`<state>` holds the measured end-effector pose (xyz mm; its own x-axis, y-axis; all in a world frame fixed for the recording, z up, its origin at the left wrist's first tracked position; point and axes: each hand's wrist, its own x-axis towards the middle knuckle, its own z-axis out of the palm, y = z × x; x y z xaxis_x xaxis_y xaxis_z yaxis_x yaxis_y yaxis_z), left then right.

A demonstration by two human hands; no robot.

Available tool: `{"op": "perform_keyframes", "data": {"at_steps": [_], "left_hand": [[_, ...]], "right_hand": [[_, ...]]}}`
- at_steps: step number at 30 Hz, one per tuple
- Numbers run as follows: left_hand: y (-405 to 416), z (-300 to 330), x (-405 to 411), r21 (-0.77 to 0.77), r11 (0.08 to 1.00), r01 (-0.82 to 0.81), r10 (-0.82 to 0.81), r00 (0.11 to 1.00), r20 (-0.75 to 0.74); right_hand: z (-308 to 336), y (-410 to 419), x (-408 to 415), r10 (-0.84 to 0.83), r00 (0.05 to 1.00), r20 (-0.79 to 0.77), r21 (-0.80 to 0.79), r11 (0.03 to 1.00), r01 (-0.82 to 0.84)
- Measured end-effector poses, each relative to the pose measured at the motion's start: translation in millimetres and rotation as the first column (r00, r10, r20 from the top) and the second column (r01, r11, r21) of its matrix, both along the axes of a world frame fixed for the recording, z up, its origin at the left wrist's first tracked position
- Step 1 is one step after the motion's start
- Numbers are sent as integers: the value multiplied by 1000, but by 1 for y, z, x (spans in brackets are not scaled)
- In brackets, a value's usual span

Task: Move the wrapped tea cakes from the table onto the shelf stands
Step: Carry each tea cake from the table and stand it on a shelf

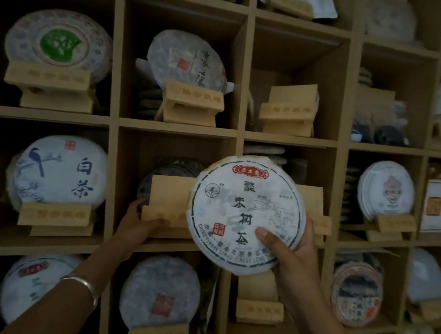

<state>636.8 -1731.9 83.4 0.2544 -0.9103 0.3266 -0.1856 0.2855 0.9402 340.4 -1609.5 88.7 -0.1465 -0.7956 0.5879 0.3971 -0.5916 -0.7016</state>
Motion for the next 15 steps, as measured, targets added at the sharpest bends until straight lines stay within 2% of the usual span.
{"op": "perform_keyframes", "data": {"at_steps": [10,15], "left_hand": [[22,6,1,21,982,188,-179,958,-224],[69,14,-4,15,959,281,-274,946,-174]], "right_hand": [[-4,-8,0,-24,999,-25,-20,1000,23],[15,-5,5,3,999,-42,-45,999,-5]]}}
